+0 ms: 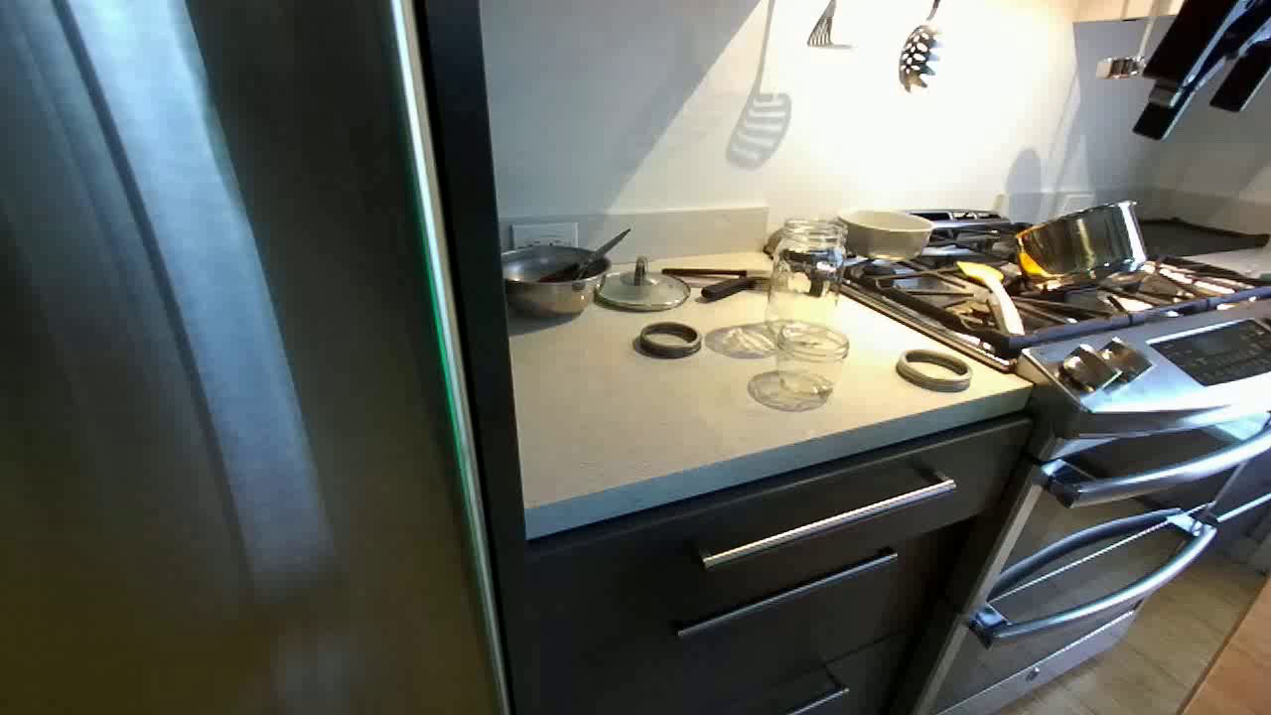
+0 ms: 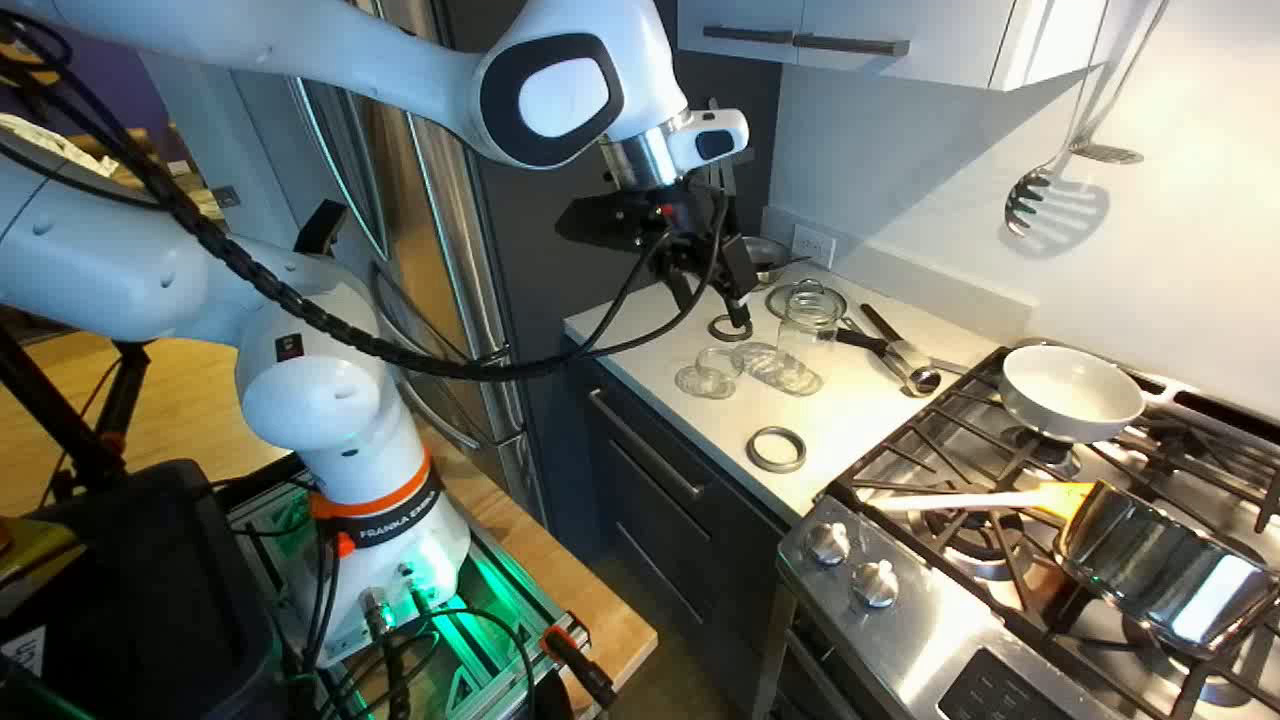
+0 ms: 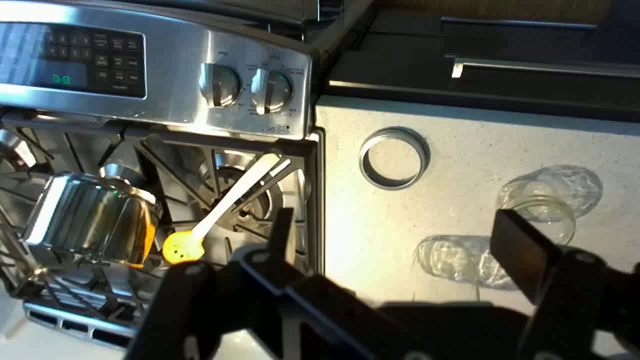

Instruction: Press a button on the white device

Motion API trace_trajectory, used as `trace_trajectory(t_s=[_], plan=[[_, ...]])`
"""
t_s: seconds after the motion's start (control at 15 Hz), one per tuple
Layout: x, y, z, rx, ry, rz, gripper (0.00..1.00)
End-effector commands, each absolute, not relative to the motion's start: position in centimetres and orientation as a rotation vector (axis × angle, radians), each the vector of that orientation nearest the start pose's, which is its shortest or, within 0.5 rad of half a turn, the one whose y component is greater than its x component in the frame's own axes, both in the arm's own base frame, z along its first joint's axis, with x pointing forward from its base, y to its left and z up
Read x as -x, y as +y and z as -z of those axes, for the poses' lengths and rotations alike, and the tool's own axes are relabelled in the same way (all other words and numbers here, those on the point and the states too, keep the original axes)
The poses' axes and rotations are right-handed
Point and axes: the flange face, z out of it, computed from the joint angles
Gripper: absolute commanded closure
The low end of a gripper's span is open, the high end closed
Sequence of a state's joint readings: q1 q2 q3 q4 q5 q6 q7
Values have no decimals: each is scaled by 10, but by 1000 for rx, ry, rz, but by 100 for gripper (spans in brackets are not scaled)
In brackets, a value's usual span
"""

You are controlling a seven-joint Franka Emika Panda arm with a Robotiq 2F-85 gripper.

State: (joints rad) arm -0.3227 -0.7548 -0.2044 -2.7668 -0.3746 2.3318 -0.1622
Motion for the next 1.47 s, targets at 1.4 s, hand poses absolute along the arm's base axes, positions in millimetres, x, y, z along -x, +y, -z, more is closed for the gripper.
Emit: trace_trajectory(t_s=[1.4], plan=[[-408, -153, -409, 2750, 813, 196, 0]])
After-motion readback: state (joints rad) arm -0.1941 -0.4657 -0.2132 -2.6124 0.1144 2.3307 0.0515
